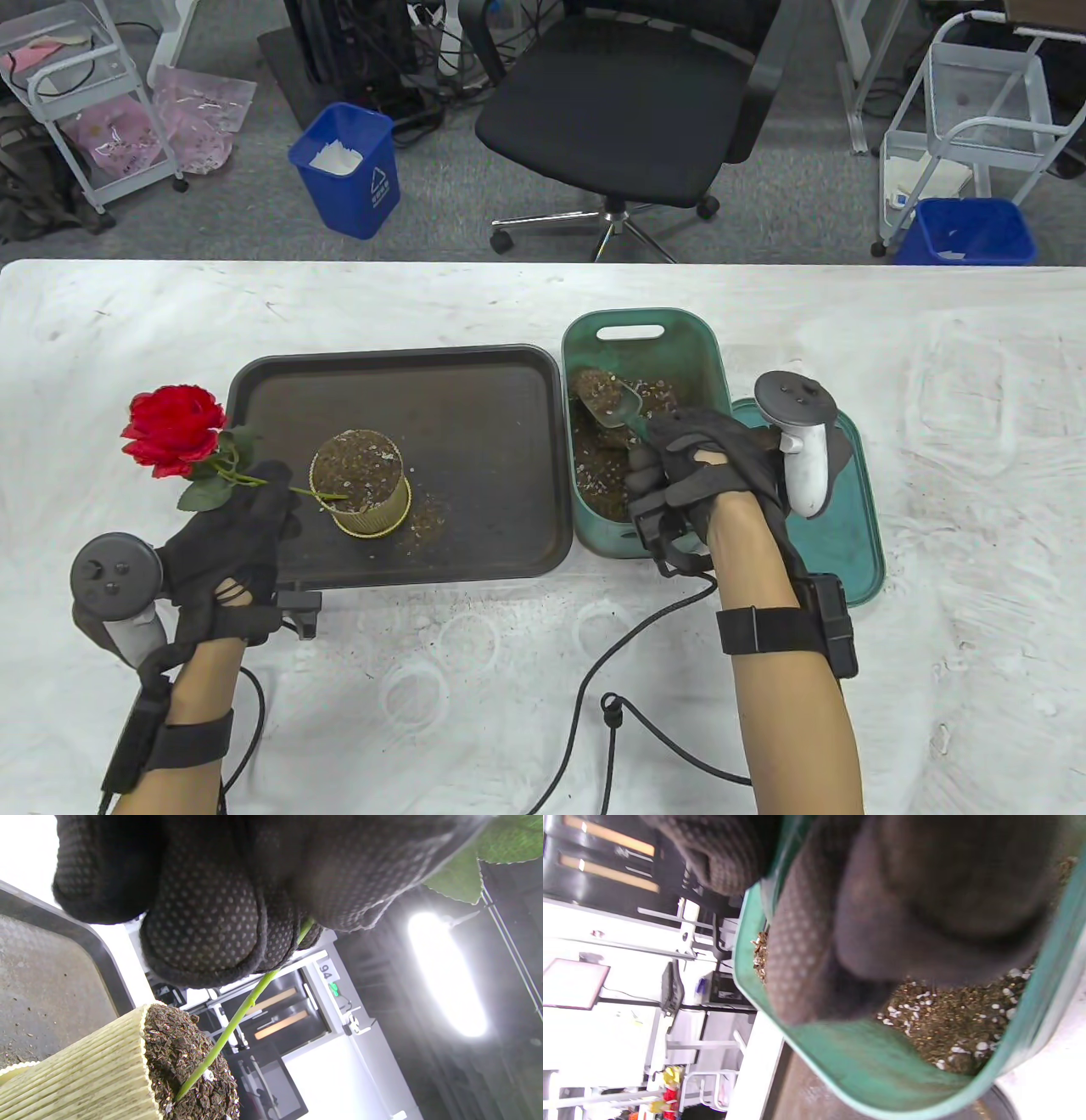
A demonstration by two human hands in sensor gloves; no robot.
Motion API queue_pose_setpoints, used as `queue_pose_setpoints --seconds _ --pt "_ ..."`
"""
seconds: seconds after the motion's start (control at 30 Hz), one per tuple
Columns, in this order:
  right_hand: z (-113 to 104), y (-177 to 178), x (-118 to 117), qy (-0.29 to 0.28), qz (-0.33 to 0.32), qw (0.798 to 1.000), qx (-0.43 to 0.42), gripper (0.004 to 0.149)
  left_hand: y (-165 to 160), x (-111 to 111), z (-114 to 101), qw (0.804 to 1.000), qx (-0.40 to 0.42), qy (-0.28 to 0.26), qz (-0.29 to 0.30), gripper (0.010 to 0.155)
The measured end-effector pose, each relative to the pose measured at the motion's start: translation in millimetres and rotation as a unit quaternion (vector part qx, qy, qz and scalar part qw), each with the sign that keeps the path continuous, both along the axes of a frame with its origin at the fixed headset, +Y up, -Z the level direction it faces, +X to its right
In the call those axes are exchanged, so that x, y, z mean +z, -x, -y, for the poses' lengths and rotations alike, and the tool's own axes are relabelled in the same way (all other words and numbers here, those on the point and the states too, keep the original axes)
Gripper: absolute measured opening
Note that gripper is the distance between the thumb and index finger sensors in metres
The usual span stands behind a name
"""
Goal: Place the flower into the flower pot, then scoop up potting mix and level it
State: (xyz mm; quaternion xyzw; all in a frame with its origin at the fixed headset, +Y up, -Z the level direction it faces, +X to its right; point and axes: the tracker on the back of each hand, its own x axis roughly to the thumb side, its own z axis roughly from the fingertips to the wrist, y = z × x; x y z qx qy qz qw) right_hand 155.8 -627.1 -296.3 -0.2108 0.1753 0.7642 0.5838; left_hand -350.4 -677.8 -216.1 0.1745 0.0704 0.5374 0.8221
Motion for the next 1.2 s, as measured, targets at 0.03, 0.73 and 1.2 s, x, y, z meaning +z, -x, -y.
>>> queue_pose_setpoints --seconds 0.03,0.73,1.2 --pt "-2.2 -0.1 2.9 -0.008 0.002 1.000 0.000 0.054 0.0 0.0 0.0 1.000 0.000 0.000 0.000 0.042" --pt "13.5 149.7 22.6 -0.043 -0.180 0.981 -0.059 0.054 -0.3 -0.2 -0.1 1.000 0.000 -0.001 0.003 0.042" --pt "3.3 213.5 31.4 -0.165 -0.221 0.951 0.140 0.053 -0.3 -0.4 0.2 1.000 0.003 0.000 0.003 0.042"
